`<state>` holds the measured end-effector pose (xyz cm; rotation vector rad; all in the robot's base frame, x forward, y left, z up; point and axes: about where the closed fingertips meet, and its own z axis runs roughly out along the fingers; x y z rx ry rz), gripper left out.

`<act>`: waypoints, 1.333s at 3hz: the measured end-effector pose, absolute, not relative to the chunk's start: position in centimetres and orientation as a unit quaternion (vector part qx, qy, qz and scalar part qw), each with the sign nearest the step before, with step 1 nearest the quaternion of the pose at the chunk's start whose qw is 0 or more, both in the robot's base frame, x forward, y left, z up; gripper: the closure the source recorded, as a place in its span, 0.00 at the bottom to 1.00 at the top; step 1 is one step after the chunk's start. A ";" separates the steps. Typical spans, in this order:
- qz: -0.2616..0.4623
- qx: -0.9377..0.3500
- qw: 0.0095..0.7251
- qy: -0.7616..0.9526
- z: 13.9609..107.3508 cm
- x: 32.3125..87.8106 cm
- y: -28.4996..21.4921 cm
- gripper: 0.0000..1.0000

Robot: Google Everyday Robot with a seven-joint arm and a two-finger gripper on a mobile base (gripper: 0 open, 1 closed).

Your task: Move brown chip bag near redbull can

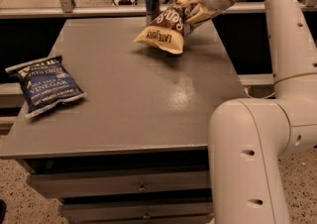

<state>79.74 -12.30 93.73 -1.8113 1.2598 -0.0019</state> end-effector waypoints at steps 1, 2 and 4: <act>-0.014 -0.730 0.444 0.520 93.5 80.5 -12.4 1.00; -0.018 -0.718 0.447 0.533 93.2 81.2 -13.1 0.84; -0.013 -0.692 0.458 0.558 93.0 82.1 -13.5 0.20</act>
Offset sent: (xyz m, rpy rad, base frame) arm 0.0657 -0.0442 0.0241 0.0054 0.0005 -0.1158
